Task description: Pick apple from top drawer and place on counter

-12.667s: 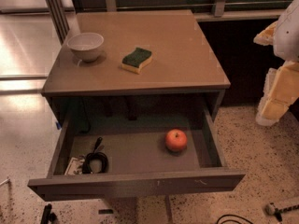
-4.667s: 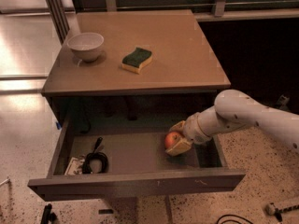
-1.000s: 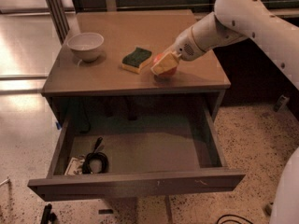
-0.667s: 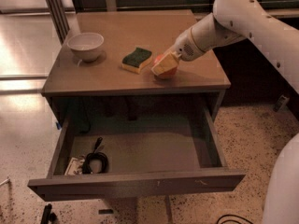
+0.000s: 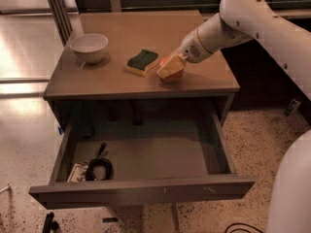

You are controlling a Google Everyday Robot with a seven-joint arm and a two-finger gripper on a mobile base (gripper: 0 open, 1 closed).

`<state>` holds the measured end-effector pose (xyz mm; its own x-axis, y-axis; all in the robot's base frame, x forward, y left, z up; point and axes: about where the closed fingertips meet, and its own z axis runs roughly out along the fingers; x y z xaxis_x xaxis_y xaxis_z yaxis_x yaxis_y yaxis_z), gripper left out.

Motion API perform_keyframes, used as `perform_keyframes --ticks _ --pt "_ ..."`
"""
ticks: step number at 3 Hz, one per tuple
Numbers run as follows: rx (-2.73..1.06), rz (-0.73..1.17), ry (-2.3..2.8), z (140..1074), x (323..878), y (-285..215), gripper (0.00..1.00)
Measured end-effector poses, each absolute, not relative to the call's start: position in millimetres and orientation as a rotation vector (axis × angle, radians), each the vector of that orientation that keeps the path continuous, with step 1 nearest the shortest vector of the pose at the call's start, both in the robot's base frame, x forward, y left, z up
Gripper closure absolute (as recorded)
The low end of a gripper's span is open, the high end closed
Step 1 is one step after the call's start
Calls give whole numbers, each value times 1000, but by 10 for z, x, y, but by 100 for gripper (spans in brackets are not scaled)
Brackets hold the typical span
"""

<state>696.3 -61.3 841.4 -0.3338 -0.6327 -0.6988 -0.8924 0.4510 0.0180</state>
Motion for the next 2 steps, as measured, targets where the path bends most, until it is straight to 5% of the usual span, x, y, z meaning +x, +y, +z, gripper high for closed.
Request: perform_keyframes --ticks 2 --pt "-1270 539 2081 8413 6963 -612 34"
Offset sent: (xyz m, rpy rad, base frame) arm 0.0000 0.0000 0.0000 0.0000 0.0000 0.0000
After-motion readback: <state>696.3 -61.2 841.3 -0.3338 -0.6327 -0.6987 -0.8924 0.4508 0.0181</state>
